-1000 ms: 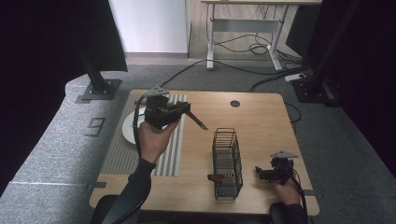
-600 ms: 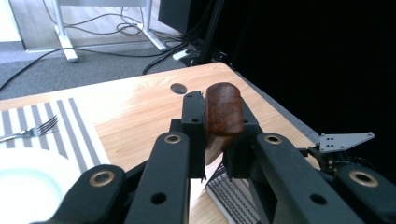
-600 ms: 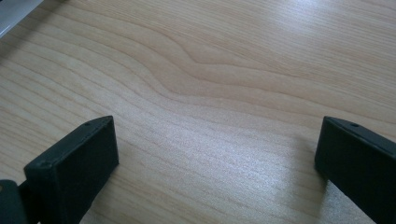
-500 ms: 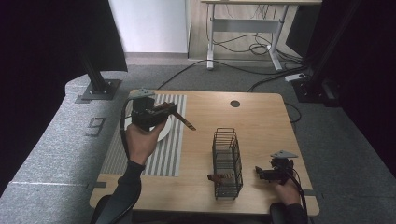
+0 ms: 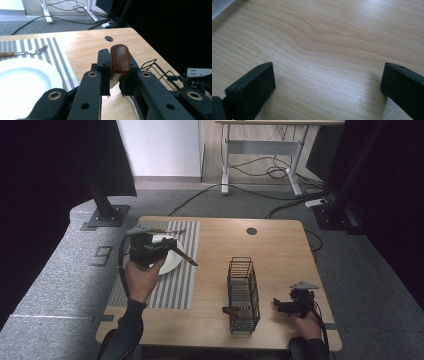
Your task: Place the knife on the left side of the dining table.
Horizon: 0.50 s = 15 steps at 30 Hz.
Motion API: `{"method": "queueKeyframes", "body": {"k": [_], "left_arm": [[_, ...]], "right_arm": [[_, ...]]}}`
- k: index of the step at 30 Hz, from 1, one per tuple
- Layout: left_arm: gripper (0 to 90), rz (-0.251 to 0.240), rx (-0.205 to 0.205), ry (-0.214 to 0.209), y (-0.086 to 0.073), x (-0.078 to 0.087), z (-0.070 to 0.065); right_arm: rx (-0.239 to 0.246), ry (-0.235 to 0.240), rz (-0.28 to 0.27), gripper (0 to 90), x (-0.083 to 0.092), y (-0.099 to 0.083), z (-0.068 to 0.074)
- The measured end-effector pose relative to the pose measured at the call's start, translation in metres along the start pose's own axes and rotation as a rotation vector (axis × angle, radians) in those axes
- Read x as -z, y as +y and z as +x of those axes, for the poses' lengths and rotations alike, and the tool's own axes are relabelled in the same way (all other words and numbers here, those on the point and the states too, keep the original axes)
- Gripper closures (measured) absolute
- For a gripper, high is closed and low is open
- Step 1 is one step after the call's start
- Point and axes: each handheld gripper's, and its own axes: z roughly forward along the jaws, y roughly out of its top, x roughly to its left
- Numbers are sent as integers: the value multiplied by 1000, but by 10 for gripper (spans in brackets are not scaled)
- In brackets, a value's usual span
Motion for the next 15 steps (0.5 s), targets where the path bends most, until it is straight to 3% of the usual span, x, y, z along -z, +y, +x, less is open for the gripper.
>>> {"method": "queueKeyframes", "body": {"k": [15], "left_arm": [[800,18,68,34,-29,7,28]], "right_arm": [[-3,-4,-1,0,0,0,1]]}}
